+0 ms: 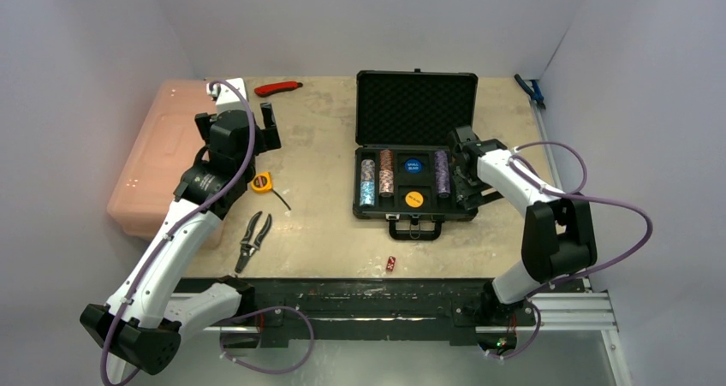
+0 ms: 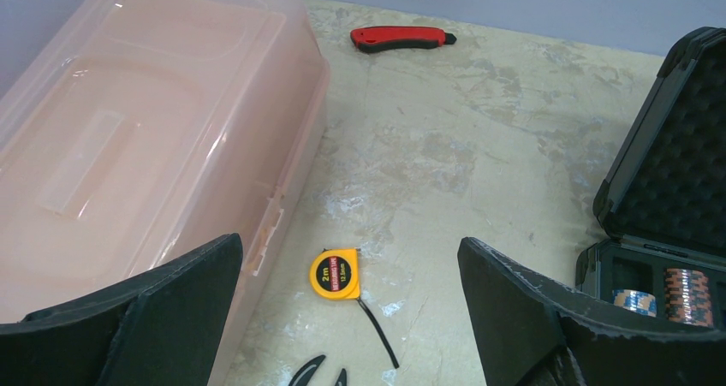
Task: Pack up texas hold em set
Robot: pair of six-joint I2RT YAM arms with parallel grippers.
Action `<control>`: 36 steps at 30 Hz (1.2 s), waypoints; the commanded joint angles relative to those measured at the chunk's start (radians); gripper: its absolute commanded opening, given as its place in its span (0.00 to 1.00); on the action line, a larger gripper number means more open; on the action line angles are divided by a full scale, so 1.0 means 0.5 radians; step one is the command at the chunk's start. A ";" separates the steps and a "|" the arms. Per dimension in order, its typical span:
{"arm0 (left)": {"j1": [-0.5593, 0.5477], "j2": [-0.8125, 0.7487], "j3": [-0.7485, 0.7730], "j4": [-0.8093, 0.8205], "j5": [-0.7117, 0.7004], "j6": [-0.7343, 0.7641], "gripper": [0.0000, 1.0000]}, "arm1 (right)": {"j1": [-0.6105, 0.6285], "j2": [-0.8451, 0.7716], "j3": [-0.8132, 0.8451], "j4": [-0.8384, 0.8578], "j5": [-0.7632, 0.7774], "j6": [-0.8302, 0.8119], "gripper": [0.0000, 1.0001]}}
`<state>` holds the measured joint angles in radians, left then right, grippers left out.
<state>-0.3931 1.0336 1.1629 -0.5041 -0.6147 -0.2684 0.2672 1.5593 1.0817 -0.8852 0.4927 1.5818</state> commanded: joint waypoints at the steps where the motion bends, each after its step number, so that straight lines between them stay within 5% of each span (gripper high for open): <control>1: 0.010 -0.036 0.049 0.034 -0.019 0.031 0.97 | -0.010 -0.081 0.012 0.012 -0.024 -0.037 0.87; 16: 0.010 -0.038 0.052 0.034 -0.016 0.034 0.97 | -0.011 -0.342 -0.053 0.057 -0.009 -0.382 0.96; 36: 0.010 -0.030 0.050 0.036 -0.005 0.030 0.97 | -0.011 -0.657 -0.476 0.189 -0.155 -0.506 0.77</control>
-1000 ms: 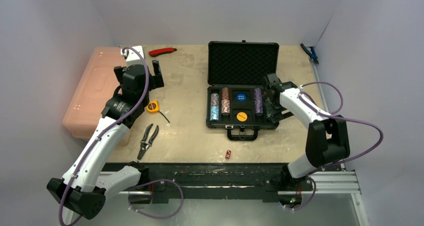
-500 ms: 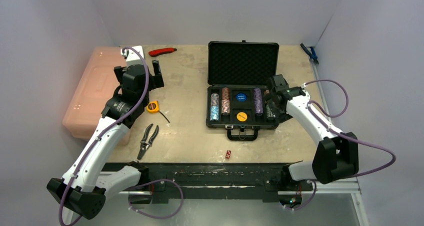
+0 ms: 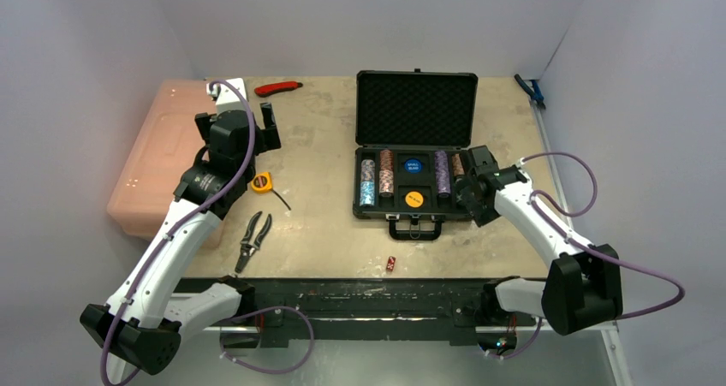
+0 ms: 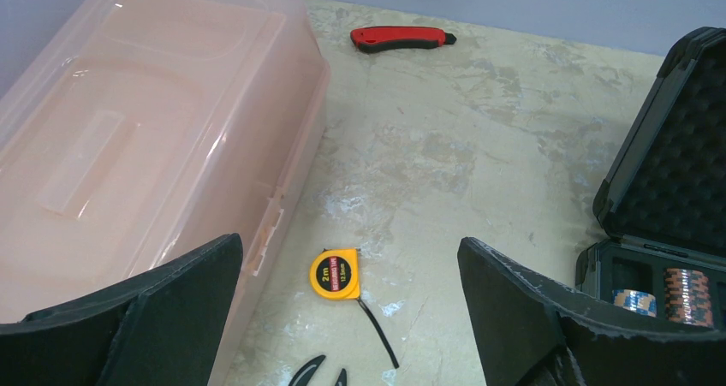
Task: Pack up texas hold em set
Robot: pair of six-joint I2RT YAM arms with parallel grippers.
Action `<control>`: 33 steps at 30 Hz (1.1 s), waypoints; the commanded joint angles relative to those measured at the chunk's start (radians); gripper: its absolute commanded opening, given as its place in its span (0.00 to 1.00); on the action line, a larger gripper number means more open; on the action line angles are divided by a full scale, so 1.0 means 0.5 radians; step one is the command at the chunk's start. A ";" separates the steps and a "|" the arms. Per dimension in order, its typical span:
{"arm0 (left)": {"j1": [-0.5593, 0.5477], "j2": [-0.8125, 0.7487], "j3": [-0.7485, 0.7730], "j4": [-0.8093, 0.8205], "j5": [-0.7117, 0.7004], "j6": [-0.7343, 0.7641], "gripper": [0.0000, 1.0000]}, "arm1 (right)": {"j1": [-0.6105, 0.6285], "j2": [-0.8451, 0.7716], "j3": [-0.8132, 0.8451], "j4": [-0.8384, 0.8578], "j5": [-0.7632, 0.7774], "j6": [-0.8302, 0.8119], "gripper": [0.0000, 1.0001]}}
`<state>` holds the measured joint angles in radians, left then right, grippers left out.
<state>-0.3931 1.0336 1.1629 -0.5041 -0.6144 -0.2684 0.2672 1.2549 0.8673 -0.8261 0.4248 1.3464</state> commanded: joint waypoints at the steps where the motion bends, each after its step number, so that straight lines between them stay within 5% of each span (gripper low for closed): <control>1: 0.010 -0.030 0.050 0.036 -0.005 0.031 0.97 | -0.010 -0.054 -0.056 0.084 -0.021 -0.038 0.75; 33: 0.010 -0.015 0.052 0.038 -0.014 0.039 0.97 | -0.010 0.229 0.005 0.322 0.075 -0.096 0.40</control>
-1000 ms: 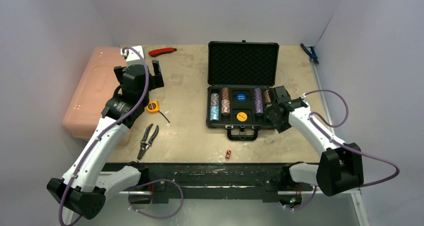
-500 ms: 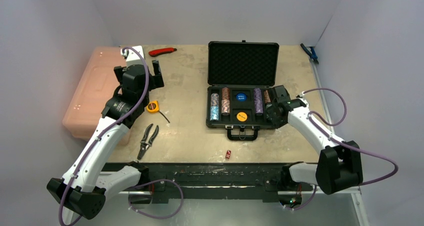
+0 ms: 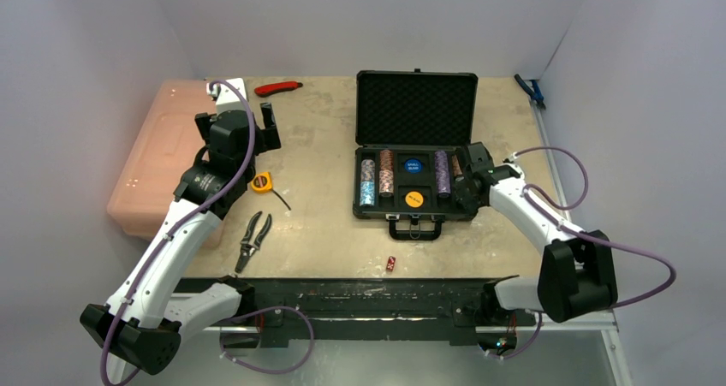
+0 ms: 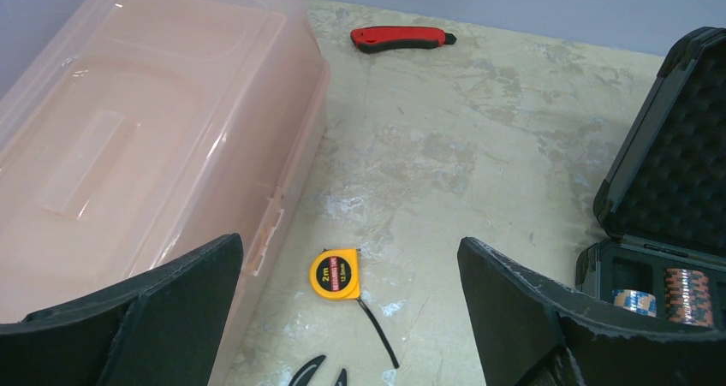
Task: Pack up texas hold em set
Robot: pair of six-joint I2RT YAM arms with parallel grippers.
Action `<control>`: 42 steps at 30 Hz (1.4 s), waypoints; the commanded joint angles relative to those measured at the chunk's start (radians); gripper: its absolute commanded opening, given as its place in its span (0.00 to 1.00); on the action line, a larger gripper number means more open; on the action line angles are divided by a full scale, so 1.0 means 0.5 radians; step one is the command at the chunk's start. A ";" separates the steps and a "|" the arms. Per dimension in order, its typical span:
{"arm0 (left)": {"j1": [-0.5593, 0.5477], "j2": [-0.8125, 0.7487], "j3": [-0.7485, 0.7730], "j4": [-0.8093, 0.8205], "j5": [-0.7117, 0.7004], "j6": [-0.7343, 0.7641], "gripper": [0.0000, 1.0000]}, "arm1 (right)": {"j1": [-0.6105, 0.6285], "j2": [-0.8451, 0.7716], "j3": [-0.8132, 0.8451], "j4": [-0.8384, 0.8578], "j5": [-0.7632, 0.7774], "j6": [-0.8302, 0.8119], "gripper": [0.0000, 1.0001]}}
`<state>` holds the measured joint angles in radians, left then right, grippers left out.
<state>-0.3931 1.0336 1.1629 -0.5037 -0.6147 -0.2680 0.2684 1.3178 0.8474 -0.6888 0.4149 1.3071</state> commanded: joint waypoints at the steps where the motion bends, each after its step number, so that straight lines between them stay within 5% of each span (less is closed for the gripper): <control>1: 0.010 -0.015 0.053 0.037 -0.013 0.039 0.97 | -0.012 0.114 0.052 0.055 0.106 -0.019 0.39; 25: 0.010 -0.009 0.058 0.035 -0.010 0.048 0.97 | -0.013 0.372 0.279 0.229 0.234 -0.265 0.39; 29: 0.010 -0.009 0.058 0.035 -0.010 0.048 0.97 | -0.013 0.337 0.304 0.206 0.226 -0.300 0.52; 37: 0.010 -0.006 0.061 0.032 0.002 0.048 0.97 | -0.013 0.218 0.374 0.126 0.189 -0.400 0.98; 42: 0.010 -0.008 0.064 0.029 0.005 0.045 0.97 | -0.012 0.139 0.460 0.045 0.232 -0.482 0.99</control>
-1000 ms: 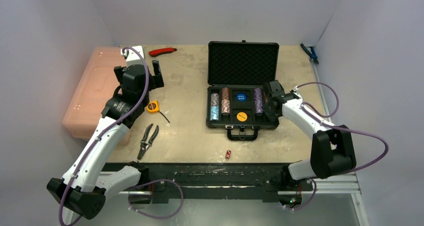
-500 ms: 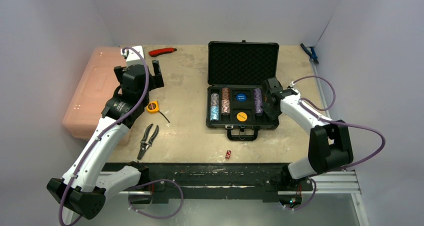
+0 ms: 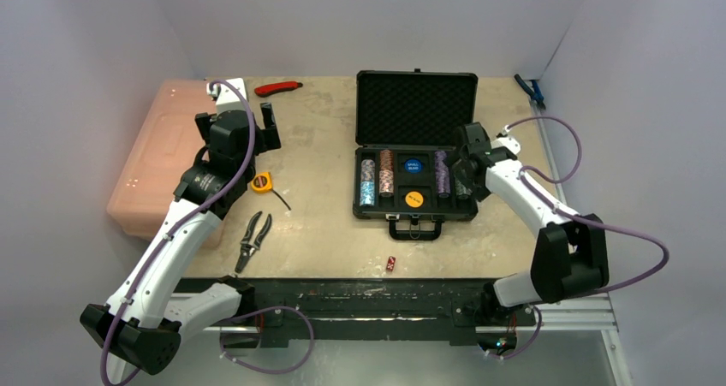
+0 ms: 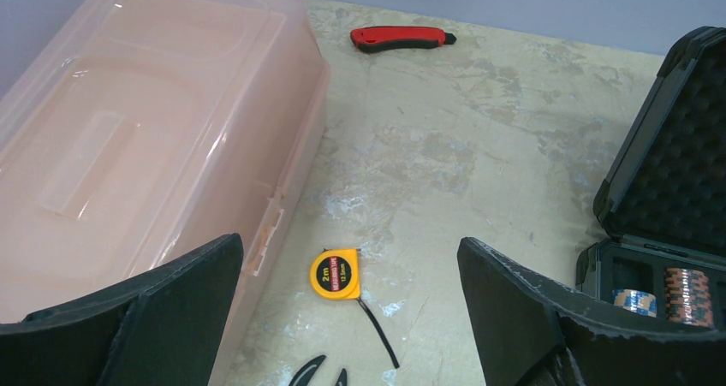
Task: Pack up texas hold em set
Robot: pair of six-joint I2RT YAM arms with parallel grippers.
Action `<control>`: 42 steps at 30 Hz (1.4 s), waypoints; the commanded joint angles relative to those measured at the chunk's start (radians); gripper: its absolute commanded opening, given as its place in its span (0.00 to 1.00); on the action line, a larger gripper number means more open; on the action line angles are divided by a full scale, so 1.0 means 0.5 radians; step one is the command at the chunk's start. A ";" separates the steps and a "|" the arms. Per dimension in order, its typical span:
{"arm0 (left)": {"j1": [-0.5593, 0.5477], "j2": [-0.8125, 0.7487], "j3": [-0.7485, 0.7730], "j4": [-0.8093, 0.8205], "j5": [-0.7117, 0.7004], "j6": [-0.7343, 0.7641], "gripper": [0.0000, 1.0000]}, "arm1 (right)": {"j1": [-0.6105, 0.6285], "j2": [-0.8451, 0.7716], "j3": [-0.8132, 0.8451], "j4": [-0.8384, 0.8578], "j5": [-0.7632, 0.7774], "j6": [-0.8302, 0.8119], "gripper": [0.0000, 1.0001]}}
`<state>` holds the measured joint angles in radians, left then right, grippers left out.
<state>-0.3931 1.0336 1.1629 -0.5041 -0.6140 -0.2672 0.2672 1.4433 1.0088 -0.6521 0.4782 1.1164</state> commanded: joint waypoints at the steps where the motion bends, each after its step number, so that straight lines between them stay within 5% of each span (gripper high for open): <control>1: 0.010 -0.009 0.067 0.030 0.006 0.044 0.97 | -0.011 -0.126 0.150 -0.041 0.101 -0.115 0.99; 11: 0.010 -0.018 0.067 0.026 0.025 0.037 0.97 | -0.010 -0.208 0.282 -0.211 0.012 -0.352 0.99; 16: 0.010 -0.018 0.067 0.021 0.037 0.033 0.97 | -0.007 -0.173 0.275 -0.239 -0.065 -0.596 0.84; 20: 0.010 -0.018 0.067 0.018 0.044 0.031 0.97 | -0.007 -0.281 0.123 -0.168 -0.195 -0.792 0.84; 23: 0.010 -0.018 0.068 0.017 0.049 0.031 0.97 | -0.007 -0.477 -0.020 0.017 -0.524 -0.987 0.98; 32: 0.010 -0.020 0.079 0.006 0.053 0.031 0.97 | -0.002 -0.852 -0.209 0.059 -1.011 -1.079 0.99; 42: 0.010 -0.030 0.079 0.002 0.063 0.031 0.96 | 0.299 -0.944 -0.350 -0.002 -0.975 -1.079 0.99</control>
<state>-0.3931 1.0336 1.1633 -0.5056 -0.5888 -0.2676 0.3229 0.9916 0.8410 -0.6464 -0.0341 0.5999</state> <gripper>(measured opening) 0.966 0.987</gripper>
